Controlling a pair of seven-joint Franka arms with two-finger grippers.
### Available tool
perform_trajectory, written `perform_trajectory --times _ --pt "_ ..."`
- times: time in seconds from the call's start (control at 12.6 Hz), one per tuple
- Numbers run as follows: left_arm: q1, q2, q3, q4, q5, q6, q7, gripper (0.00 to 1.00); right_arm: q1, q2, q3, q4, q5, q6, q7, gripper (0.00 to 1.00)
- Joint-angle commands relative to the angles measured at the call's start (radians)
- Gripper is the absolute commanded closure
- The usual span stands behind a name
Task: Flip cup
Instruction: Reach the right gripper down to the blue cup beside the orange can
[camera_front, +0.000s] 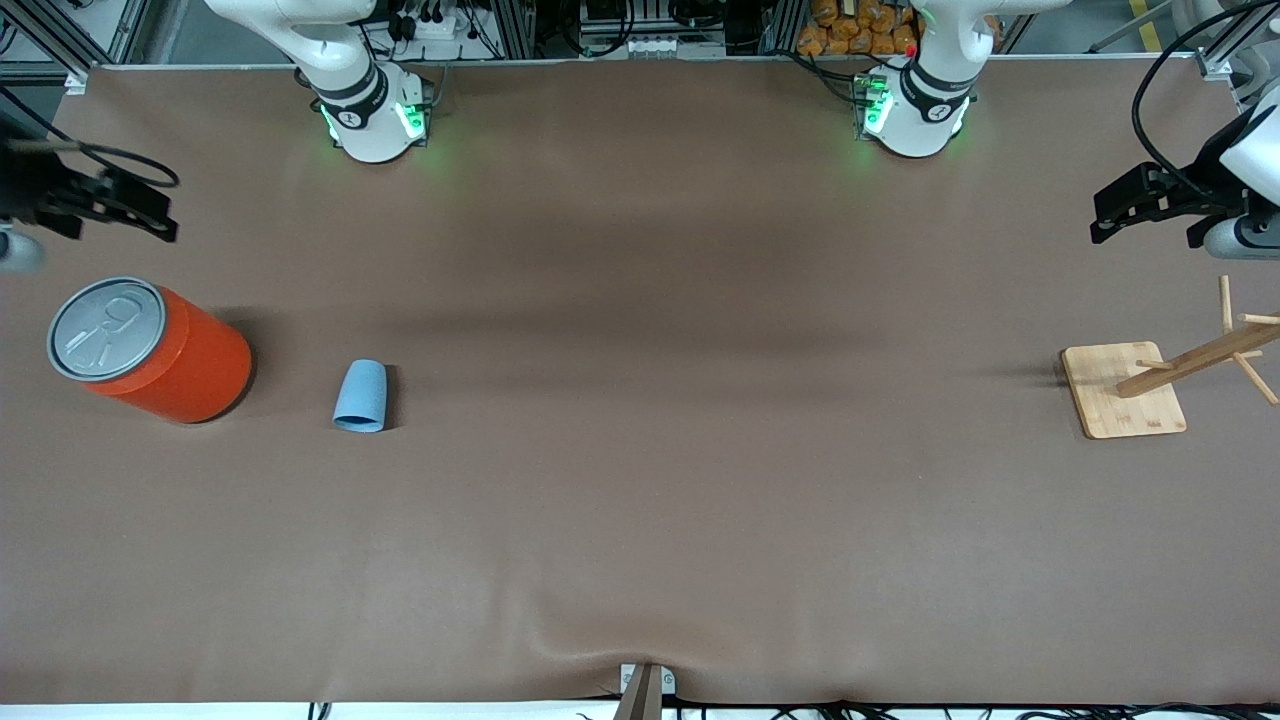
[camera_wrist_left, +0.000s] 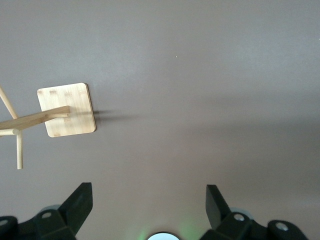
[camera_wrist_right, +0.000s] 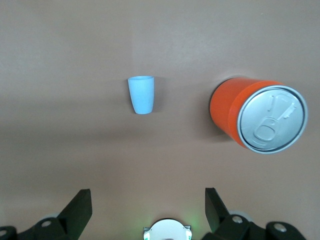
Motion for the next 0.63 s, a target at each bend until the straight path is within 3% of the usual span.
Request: perform_trajectory --times 0.0,0.32,0.55 --pt "0.005 -0.002 -0.002 0.005 -0.011 -0.007 -0.013 0.0 0.0 0.167 0.01 0.018 0.0 0.015 -0.007 0.0" --pt "0.007 -0.002 -0.002 0.005 -0.01 -0.007 -0.013 0.0 0.016 0.275 0.009 -0.014 0.001 0.076 -0.015 0.0" --pt "0.005 -0.004 -0.002 0.005 -0.008 -0.005 -0.013 0.0 0.018 0.22 0.01 -0.274 0.024 0.33 -0.007 0.0"
